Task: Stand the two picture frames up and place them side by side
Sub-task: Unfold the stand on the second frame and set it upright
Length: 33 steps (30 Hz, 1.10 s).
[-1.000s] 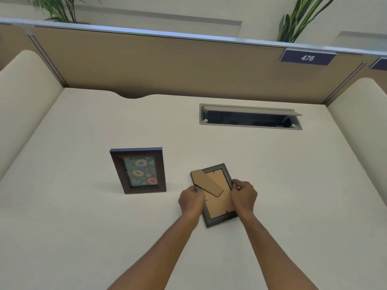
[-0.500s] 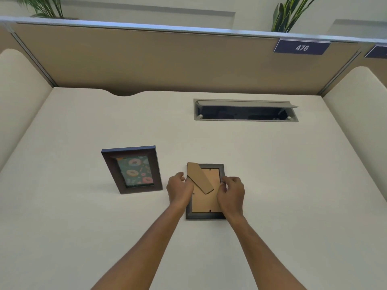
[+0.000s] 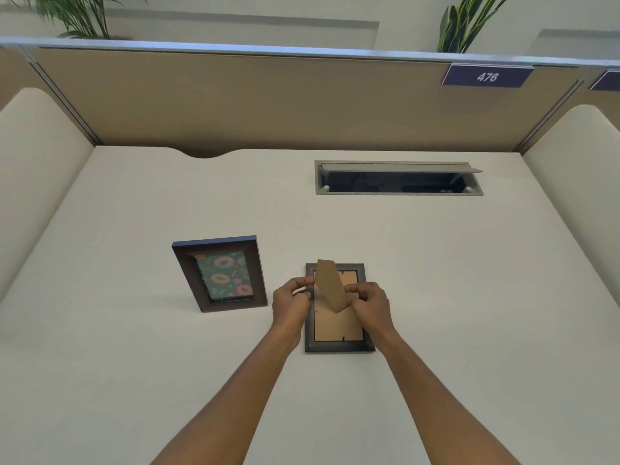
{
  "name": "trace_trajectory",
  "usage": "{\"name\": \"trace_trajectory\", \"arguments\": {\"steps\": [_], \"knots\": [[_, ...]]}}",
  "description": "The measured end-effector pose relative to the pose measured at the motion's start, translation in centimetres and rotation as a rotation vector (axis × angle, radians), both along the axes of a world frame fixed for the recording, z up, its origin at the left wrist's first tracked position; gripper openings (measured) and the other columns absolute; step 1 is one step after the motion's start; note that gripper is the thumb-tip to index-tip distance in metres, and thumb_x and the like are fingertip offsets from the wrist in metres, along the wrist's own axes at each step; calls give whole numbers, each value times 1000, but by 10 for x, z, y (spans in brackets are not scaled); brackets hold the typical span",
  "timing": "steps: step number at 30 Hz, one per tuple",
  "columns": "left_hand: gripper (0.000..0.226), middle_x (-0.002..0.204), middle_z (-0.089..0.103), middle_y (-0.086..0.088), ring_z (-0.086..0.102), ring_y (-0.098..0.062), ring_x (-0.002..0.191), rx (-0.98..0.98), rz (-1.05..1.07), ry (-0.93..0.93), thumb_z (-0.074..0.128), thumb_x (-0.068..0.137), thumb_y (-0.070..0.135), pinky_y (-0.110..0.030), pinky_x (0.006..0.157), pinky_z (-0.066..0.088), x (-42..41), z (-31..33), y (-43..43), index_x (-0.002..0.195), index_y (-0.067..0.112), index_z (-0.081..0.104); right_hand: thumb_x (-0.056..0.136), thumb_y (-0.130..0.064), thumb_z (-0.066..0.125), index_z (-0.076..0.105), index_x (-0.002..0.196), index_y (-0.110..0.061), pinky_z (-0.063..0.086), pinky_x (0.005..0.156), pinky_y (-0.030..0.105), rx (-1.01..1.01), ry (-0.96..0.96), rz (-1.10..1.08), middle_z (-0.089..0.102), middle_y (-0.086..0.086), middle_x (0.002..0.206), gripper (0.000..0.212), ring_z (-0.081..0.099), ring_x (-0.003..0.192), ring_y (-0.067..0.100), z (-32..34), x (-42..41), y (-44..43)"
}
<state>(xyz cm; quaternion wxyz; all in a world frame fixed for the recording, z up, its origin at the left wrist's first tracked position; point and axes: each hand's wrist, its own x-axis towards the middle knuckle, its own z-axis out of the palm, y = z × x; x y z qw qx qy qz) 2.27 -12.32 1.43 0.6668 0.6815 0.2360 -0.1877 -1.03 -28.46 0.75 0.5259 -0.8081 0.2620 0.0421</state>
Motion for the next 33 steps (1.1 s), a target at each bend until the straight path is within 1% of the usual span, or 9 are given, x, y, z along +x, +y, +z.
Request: {"name": "trace_trajectory", "arguments": {"steps": [4, 10, 14, 17, 20, 24, 27, 31, 33], "knots": [[54, 104, 76, 0, 70, -22, 104, -11, -12, -15, 47, 75, -17, -35, 78, 56, -1, -2, 1, 89, 27, 77, 88, -1, 62, 77, 95, -28, 47, 74, 18, 4, -17, 3, 60, -9, 101, 31, 61, 106, 17, -3, -2, 0], [41, 107, 77, 2, 70, -23, 101, -58, 18, -21, 57, 86, -8, -42, 89, 58, -1, 0, 3, 93, 26, 78, 87, -1, 61, 79, 97, -22, 55, 84, 27, 86, -82, -155, 70, -1, 110, 29, 67, 101, 15, 4, -9, -5], [41, 107, 79, 6, 71, -18, 96, -118, 47, 6, 59, 89, -6, -42, 91, 59, -4, 0, 6, 94, 29, 80, 90, -2, 59, 78, 104, -14, 49, 78, 10, -34, -109, -294, 71, 3, 113, 26, 67, 96, 12, 8, -20, -8], [39, 110, 78, 6, 71, -17, 106, -124, 45, 4, 60, 91, -3, -37, 94, 59, -8, 0, 8, 99, 31, 78, 92, -2, 56, 75, 117, -7, 43, 90, 22, -125, -61, -286, 72, 12, 119, 32, 68, 106, 24, 7, -26, -9], [35, 120, 74, 1, 68, -20, 112, -55, 30, 21, 60, 91, 3, -39, 102, 55, -15, 0, 6, 115, 25, 75, 93, -3, 55, 71, 125, -4, 41, 92, 22, -142, 2, -263, 71, 15, 123, 35, 68, 112, 29, 4, -30, -7], [44, 133, 68, -4, 62, -19, 112, 257, -53, 7, 56, 94, 10, -32, 100, 50, -26, 0, 7, 138, 14, 63, 89, 1, 54, 71, 109, 10, 52, 91, 37, -147, 43, -249, 73, 27, 110, 29, 67, 107, 42, 4, -34, -1], [34, 106, 75, -7, 64, -22, 95, 336, -147, -39, 54, 94, 9, -28, 83, 48, -32, 4, 1, 123, 9, 73, 86, 4, 52, 68, 105, 15, 53, 95, 50, -83, 76, -292, 71, 33, 106, 27, 64, 107, 48, 5, -33, 2], [31, 92, 75, -20, 58, -21, 72, 272, -136, 11, 50, 90, 7, -28, 63, 41, -33, 11, -1, 100, 15, 78, 90, 2, 53, 72, 124, -5, 51, 85, 24, 93, 113, -378, 75, 11, 120, 39, 66, 96, 23, 9, -31, 0], [32, 88, 74, -11, 58, -18, 73, 249, -106, 29, 49, 92, 10, -26, 62, 42, -31, 13, 2, 96, 21, 79, 92, -1, 54, 74, 123, -11, 48, 76, 15, 136, 90, -390, 75, 6, 119, 39, 62, 83, 9, 9, -32, -2]]}}
